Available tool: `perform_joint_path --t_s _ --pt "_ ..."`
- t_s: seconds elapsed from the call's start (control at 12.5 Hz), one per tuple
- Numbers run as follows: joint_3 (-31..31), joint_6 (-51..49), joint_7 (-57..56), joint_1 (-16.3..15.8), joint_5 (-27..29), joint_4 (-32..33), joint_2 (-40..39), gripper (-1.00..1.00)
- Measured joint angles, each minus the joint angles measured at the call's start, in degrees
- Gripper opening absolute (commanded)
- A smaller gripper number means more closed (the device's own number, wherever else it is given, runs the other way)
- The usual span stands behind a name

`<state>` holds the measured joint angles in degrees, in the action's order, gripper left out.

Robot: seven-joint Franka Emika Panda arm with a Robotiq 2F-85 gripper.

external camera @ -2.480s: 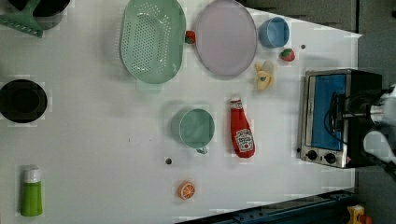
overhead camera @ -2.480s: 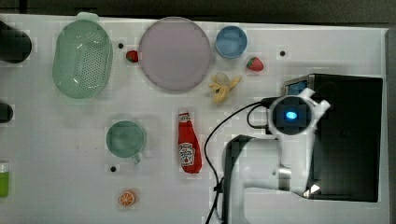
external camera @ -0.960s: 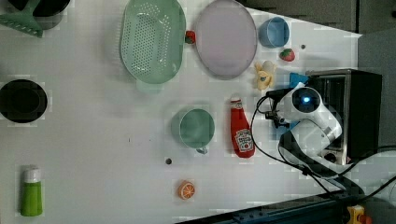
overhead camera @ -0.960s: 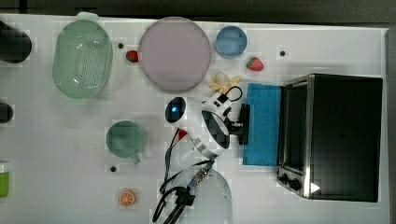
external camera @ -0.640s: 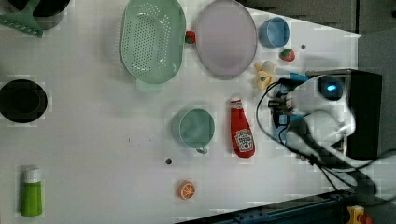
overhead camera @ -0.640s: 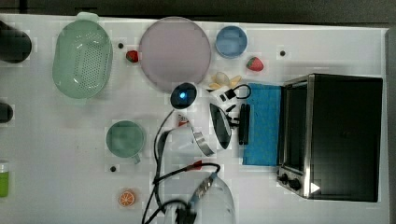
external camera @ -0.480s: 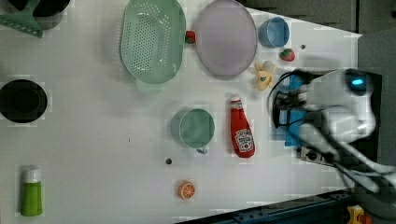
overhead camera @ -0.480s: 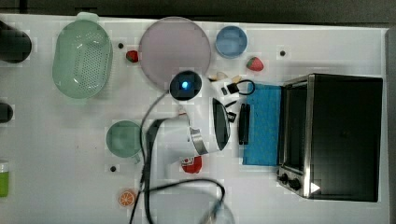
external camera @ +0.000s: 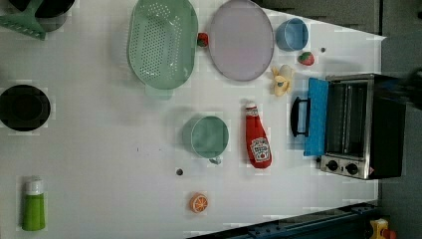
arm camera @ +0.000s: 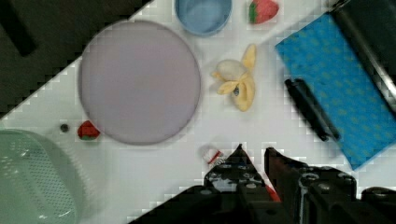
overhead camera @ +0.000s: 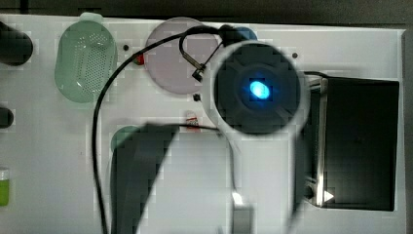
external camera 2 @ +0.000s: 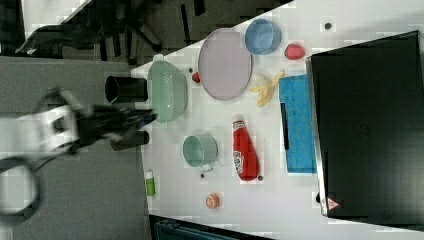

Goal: Flap open oven.

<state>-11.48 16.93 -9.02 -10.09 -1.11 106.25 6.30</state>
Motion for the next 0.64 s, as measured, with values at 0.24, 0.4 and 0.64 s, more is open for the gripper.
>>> perform_joint_path --t_s 0.24,0.4,0.64 --pt "-0.3 -12.2 1.5 0.7 -0.3 -9.5 3.6 -0.65" --pt "-0.2 -14.1 5.7 0.7 -0.3 -11.0 3.7 -0.65" --pt "-0.2 -16.7 12.0 0.8 -0.2 -10.6 1.3 -0.65"
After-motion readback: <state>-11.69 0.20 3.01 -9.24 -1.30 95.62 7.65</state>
